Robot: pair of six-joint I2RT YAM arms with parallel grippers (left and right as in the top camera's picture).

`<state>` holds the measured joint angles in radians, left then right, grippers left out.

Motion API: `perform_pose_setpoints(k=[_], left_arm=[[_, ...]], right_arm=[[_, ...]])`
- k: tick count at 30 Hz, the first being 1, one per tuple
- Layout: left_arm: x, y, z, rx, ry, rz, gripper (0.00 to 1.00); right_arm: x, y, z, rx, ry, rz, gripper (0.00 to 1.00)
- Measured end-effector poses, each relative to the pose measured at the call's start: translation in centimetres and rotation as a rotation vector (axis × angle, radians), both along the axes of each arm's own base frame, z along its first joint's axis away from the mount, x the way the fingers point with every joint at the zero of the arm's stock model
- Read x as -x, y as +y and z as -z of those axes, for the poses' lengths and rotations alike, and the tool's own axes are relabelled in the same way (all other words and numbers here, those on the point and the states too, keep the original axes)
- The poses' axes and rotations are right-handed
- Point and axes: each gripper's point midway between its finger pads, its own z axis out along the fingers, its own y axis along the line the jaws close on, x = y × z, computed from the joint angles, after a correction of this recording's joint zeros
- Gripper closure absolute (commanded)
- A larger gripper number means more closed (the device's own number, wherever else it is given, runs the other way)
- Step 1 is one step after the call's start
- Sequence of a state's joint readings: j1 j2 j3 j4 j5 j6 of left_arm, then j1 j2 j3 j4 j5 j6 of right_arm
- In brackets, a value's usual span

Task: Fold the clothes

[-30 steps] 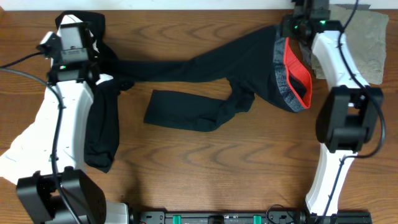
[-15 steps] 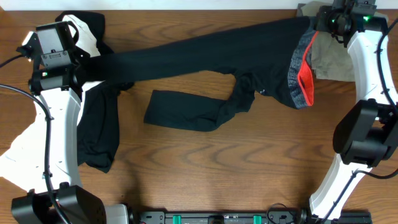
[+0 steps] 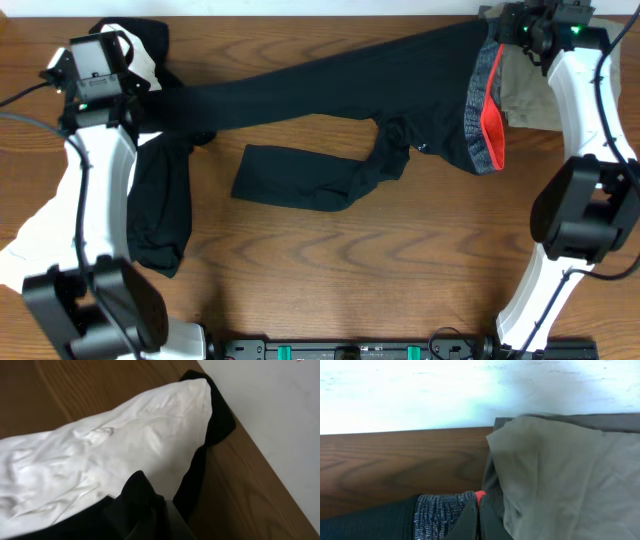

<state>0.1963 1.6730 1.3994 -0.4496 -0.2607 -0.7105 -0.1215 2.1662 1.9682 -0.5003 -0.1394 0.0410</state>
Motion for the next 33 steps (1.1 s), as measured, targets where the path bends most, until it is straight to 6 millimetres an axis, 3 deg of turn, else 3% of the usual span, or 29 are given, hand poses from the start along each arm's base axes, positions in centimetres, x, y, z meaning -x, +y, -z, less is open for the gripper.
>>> perform_pose_setpoints(k=[4, 10, 13, 21, 22, 23, 24, 25, 30, 33], left_arm=[[-2.5, 0.5, 2.0, -0.002, -0.028, -0.001, 0.94], [-6.9, 0.9, 2.6, -0.022, -0.167, 0.010, 0.94], [-8.7, 0.6, 3.4, -0.029, -0.218, 0.021, 0.94], [-11.2, -1.0, 7.2, -0.026, -0.227, 0.056, 0.93], [-11.4, -1.2, 7.7, -0.026, -0.224, 0.059, 0.83], [-11.5, -1.2, 8.0, -0.027, -0.221, 0.062, 0.64], [-11.6, -1.2, 8.2, -0.029, -0.222, 0.062, 0.34], [-11.7, -1.1, 8.3, -0.028, -0.227, 0.058, 0.01], [-11.6, -0.8, 8.3, -0.045, -0.219, 0.062, 0.02], [-10.9, -0.4, 8.9, -0.060, -0.143, 0.080, 0.02]], right_arm=[[-1.4, -0.2, 2.8, 0.000, 0.004, 0.001, 0.99], [-3.2, -0.4, 7.9, -0.010, 0.015, 0.008, 0.99], [-3.8, -0.4, 9.0, -0.014, 0.005, 0.011, 0.98], [-4.7, -0.5, 9.4, -0.020, -0.030, 0.019, 0.99], [-4.8, -0.5, 9.4, -0.019, -0.035, 0.019, 0.99], [-5.0, -0.5, 9.3, -0.018, -0.043, 0.019, 0.99], [-5.1, -0.6, 9.2, -0.017, -0.052, 0.019, 0.97], [-5.4, -0.6, 9.0, -0.016, -0.067, 0.021, 0.87], [-6.4, -0.9, 7.8, -0.013, -0.136, 0.039, 0.01], [-6.4, -1.0, 7.8, -0.016, -0.136, 0.043, 0.01]])
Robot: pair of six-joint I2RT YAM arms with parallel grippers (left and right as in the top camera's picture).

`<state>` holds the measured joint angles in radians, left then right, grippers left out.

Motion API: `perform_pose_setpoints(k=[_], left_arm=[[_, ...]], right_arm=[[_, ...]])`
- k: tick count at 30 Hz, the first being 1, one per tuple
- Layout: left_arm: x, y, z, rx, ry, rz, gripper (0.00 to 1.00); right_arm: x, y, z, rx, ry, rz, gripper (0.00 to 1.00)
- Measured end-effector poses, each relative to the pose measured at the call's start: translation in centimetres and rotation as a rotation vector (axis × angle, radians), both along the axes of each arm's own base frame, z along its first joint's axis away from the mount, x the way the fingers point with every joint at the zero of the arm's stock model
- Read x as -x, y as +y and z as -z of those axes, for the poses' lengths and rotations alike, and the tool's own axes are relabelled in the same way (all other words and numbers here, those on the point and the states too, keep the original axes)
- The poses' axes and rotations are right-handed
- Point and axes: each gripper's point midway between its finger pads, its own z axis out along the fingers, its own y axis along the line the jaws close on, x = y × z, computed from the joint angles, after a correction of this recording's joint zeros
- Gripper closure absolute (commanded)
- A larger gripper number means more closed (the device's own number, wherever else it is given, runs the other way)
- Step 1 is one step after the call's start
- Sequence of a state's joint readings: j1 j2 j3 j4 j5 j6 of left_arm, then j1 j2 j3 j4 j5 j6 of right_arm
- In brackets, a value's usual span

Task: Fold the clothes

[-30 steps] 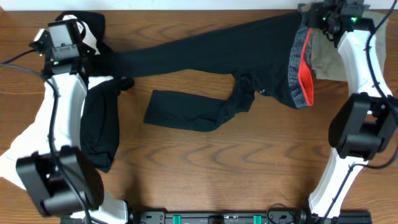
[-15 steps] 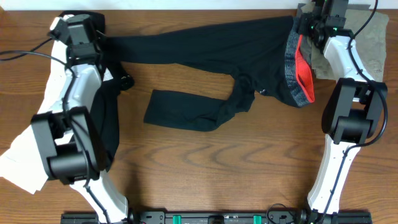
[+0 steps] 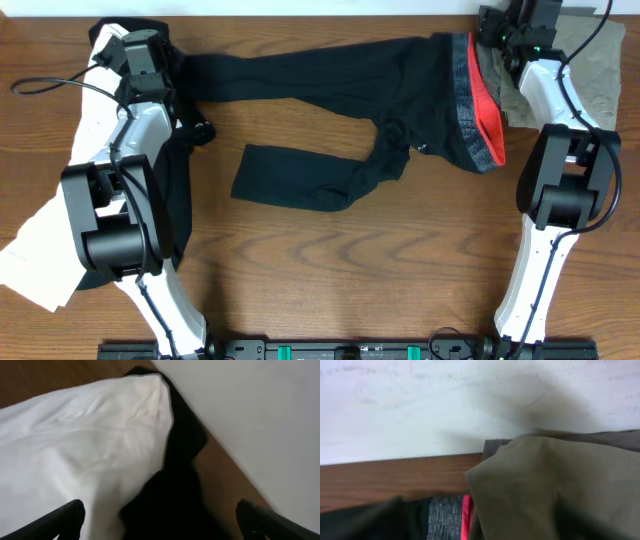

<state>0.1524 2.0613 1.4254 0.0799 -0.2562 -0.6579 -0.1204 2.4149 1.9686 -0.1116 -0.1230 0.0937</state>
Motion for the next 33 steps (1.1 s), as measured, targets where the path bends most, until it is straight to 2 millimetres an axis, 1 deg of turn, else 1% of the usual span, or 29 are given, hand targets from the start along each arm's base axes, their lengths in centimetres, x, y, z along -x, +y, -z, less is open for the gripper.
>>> perform_pose_setpoints(k=[2, 5, 6, 8, 10, 13, 15, 16, 18, 19, 20, 22, 23, 26, 27, 29, 31, 33], left_arm=[[0.7, 0.3, 0.2, -0.005, 0.064, 0.008, 0.02], [2.3, 0.7, -0.8, -0.003, 0.145, 0.019, 0.02], [2.9, 0.6, -1.6, -0.003, 0.162, 0.031, 0.02], [4.5, 0.0, -3.8, 0.005, 0.195, 0.077, 0.02], [6.7, -1.2, -6.3, 0.018, 0.232, 0.143, 0.02], [10.1, -3.4, -9.7, 0.033, 0.275, 0.232, 0.02], [12.3, -4.9, -11.1, 0.036, 0.314, 0.283, 0.00], [13.2, -5.6, -11.4, 0.040, 0.340, 0.310, 0.01], [14.9, -7.0, -10.7, 0.055, 0.414, 0.357, 0.02], [15.5, -7.6, -10.0, 0.061, 0.454, 0.380, 0.03], [16.1, -8.3, -9.1, 0.069, 0.494, 0.400, 0.05], [17.2, -9.6, -7.1, 0.082, 0.574, 0.450, 0.06], [17.8, -10.4, -6.0, 0.089, 0.608, 0.477, 0.06], [19.3, -12.5, -3.2, 0.104, 0.691, 0.557, 0.08], [19.7, -13.1, -2.3, 0.104, 0.713, 0.584, 0.09], [20.6, -14.3, -0.9, 0.110, 0.752, 0.628, 0.11], [21.3, -15.2, 0.3, 0.109, 0.781, 0.664, 0.18], [21.6, -16.0, 1.3, 0.101, 0.787, 0.692, 0.25]], right_arm=[[0.4, 0.1, 0.5, -0.006, 0.031, 0.001, 0.01], [1.7, 0.1, 0.7, -0.013, 0.094, 0.003, 0.01], [2.3, 0.2, 0.5, -0.016, 0.120, 0.003, 0.01], [3.9, 0.3, -0.9, -0.021, 0.171, 0.005, 0.01], [6.2, 0.6, -3.8, -0.030, 0.210, 0.003, 0.01], [9.4, 1.3, -9.9, -0.045, 0.200, -0.017, 0.01], [11.8, 2.2, -14.3, -0.064, 0.173, -0.045, 0.01], [12.8, 2.6, -15.9, -0.074, 0.164, -0.059, 0.01], [14.8, 3.4, -18.0, -0.094, 0.168, -0.086, 0.01], [15.7, 3.8, -18.4, -0.105, 0.180, -0.096, 0.01], [16.5, 4.1, -18.4, -0.117, 0.203, -0.104, 0.01], [17.6, 4.5, -17.5, -0.138, 0.264, -0.114, 0.01], [18.1, 4.6, -16.5, -0.151, 0.308, -0.117, 0.01], [19.2, 4.9, -14.1, -0.176, 0.408, -0.117, 0.02], [19.3, 5.0, -13.6, -0.180, 0.427, -0.117, 0.02], [19.5, 5.0, -13.0, -0.185, 0.448, -0.117, 0.02], [19.7, 5.0, -12.9, -0.186, 0.456, -0.118, 0.02], [19.7, 5.1, -12.9, -0.185, 0.455, -0.121, 0.02]])
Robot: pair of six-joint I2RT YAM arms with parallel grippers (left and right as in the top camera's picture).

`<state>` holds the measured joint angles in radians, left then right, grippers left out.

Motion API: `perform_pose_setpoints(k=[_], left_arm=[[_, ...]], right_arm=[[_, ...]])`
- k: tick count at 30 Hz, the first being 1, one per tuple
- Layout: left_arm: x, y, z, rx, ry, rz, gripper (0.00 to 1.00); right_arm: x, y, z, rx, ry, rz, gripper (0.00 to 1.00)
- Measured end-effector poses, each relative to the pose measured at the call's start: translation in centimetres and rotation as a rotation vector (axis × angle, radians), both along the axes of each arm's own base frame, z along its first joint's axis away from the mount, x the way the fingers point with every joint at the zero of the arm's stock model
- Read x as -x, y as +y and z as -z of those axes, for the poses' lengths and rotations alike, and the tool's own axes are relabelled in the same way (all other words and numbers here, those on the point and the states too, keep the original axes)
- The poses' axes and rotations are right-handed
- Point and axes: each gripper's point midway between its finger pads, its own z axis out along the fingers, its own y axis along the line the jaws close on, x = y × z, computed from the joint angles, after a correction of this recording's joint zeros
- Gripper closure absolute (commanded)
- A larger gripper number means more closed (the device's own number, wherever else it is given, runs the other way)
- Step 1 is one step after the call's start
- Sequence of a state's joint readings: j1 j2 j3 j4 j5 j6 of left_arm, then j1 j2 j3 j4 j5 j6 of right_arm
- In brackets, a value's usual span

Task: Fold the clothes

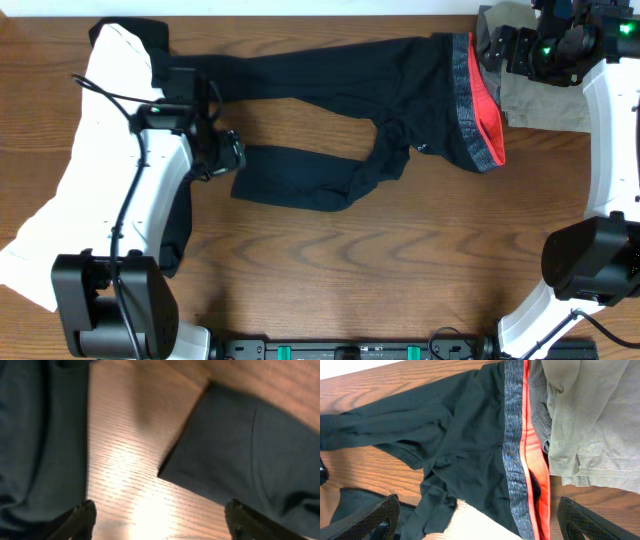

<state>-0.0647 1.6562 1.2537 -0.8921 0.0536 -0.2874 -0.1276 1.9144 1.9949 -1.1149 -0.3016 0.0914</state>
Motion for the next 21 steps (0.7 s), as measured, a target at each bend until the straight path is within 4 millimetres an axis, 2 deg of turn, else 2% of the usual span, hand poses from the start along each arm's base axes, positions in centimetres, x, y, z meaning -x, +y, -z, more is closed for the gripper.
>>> perform_pose_setpoints(k=[6, 12, 18, 19, 20, 21], left_arm=[[0.3, -1.5, 3.1, 0.003, -0.011, 0.056, 0.34], [1.0, -1.3, 6.7, -0.012, 0.048, 0.062, 0.34], [0.4, -1.3, 9.1, -0.017, 0.070, 0.062, 0.35], [0.4, -1.3, 9.4, -0.017, 0.073, 0.062, 0.38], [0.3, -1.3, 9.8, -0.017, 0.078, 0.060, 0.47], [0.1, -1.3, 9.8, -0.017, 0.072, 0.058, 0.61]], right_arm=[[0.0, 0.0, 0.0, 0.002, -0.003, -0.008, 0.03], [0.0, 0.1, 0.0, 0.006, -0.005, -0.020, 0.04], [0.0, 0.2, 0.5, 0.006, 0.000, -0.023, 0.04], [0.0, 0.2, 0.7, 0.006, 0.003, -0.025, 0.04], [0.0, 0.2, 0.8, 0.006, 0.006, -0.026, 0.04], [0.0, 0.2, 1.0, 0.006, 0.008, -0.026, 0.04]])
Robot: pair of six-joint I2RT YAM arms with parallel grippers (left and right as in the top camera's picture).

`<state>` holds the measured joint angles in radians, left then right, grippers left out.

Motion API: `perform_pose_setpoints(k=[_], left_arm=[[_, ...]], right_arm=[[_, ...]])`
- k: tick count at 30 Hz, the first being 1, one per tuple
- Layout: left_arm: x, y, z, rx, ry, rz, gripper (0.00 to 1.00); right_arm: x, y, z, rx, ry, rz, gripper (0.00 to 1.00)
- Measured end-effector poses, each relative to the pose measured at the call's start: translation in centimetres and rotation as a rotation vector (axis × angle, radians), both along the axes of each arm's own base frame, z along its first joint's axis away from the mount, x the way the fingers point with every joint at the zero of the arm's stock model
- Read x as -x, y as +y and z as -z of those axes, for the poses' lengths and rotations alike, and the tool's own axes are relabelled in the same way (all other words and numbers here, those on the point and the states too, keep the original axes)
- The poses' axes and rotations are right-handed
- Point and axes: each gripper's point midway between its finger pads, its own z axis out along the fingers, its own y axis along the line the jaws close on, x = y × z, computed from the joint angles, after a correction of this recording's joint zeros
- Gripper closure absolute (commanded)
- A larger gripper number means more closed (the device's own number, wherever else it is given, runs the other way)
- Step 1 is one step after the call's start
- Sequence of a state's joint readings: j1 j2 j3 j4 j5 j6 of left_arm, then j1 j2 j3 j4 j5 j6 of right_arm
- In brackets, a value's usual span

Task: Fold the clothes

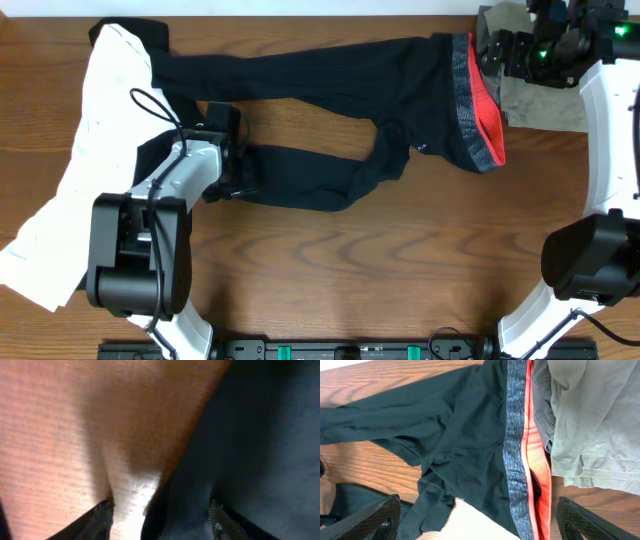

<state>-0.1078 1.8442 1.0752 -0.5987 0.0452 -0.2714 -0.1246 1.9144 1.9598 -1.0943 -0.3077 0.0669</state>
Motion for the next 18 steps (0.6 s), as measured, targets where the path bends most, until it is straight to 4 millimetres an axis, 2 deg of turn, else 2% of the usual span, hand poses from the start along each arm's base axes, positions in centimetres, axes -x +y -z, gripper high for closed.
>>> perform_pose_setpoints(k=[2, 3, 6, 9, 12, 15, 18], left_arm=[[-0.1, 0.0, 0.0, 0.002, -0.004, 0.000, 0.88], [-0.1, 0.0, 0.0, 0.003, -0.004, -0.005, 0.94], [0.0, -0.1, 0.0, 0.005, 0.000, -0.006, 0.94], [1.1, 0.1, -0.2, -0.001, 0.054, -0.013, 0.94], [1.9, 0.5, -1.5, -0.005, 0.097, -0.023, 0.94], [1.1, 1.3, -4.7, -0.003, 0.047, -0.049, 0.94], [-0.1, 2.7, -9.6, 0.002, -0.079, -0.092, 0.94]], right_arm=[[0.0, 0.0, 0.3, 0.000, 0.004, 0.000, 0.04], [0.0, 0.0, 0.4, 0.000, 0.004, 0.000, 0.04], [0.0, 0.0, 0.5, 0.000, 0.005, 0.000, 0.04], [-0.1, 0.0, 0.5, 0.001, -0.001, -0.001, 0.04], [-0.2, 0.0, 0.5, 0.002, -0.001, -0.002, 0.05], [0.1, 0.0, 0.6, 0.001, 0.009, -0.003, 0.05], [0.5, 0.1, 0.9, -0.002, 0.030, -0.003, 0.05]])
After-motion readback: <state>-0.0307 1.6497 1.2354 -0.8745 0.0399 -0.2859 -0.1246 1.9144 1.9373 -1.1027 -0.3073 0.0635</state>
